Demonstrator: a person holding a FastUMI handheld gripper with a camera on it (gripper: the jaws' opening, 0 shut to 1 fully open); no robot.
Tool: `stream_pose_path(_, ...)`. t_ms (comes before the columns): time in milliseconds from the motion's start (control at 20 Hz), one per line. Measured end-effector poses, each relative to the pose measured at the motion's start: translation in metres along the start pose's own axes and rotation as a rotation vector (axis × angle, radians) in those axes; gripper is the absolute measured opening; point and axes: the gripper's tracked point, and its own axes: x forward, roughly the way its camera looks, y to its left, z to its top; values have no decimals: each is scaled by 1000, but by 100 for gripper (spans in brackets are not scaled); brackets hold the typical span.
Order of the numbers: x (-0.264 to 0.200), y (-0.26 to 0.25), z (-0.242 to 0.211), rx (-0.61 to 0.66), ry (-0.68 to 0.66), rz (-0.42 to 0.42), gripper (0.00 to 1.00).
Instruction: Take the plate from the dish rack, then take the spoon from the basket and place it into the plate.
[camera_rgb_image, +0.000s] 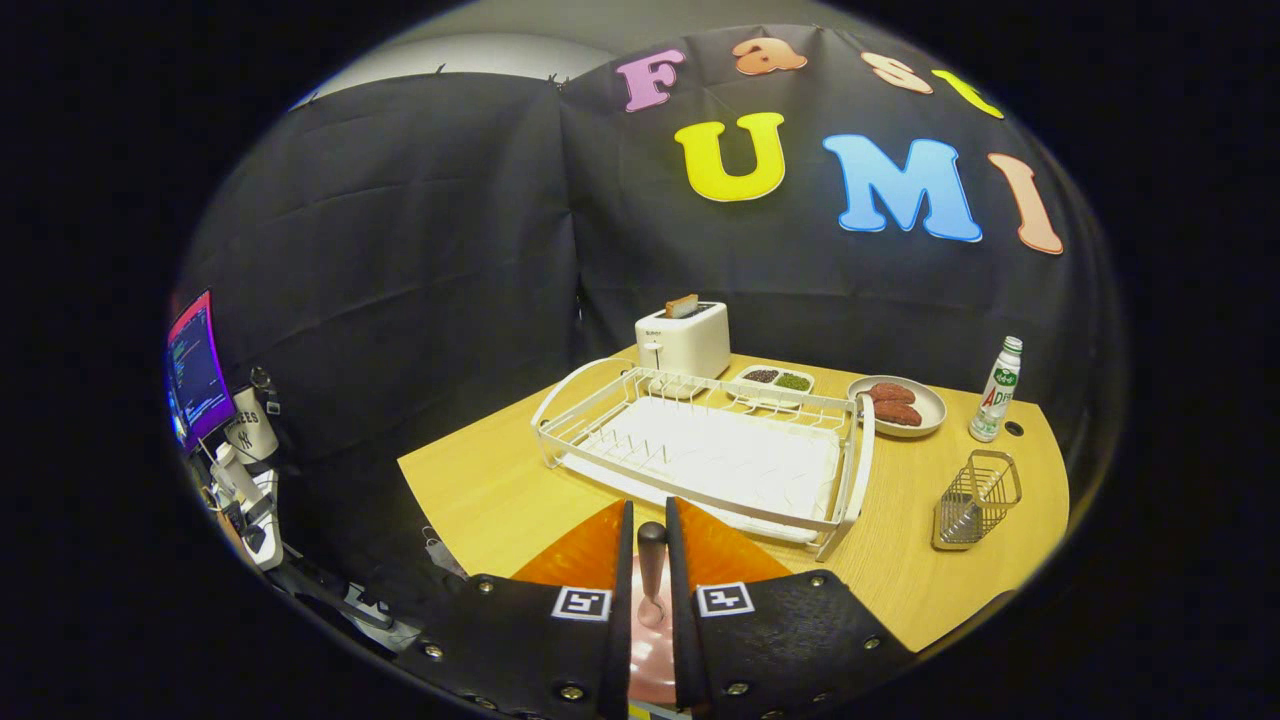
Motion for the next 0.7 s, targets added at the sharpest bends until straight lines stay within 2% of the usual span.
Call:
stream_pose_path(350, -7, -10, 16, 10, -29, -14, 17)
stream_pose_path(700, -25, -20, 65, -22, -137, -46, 17)
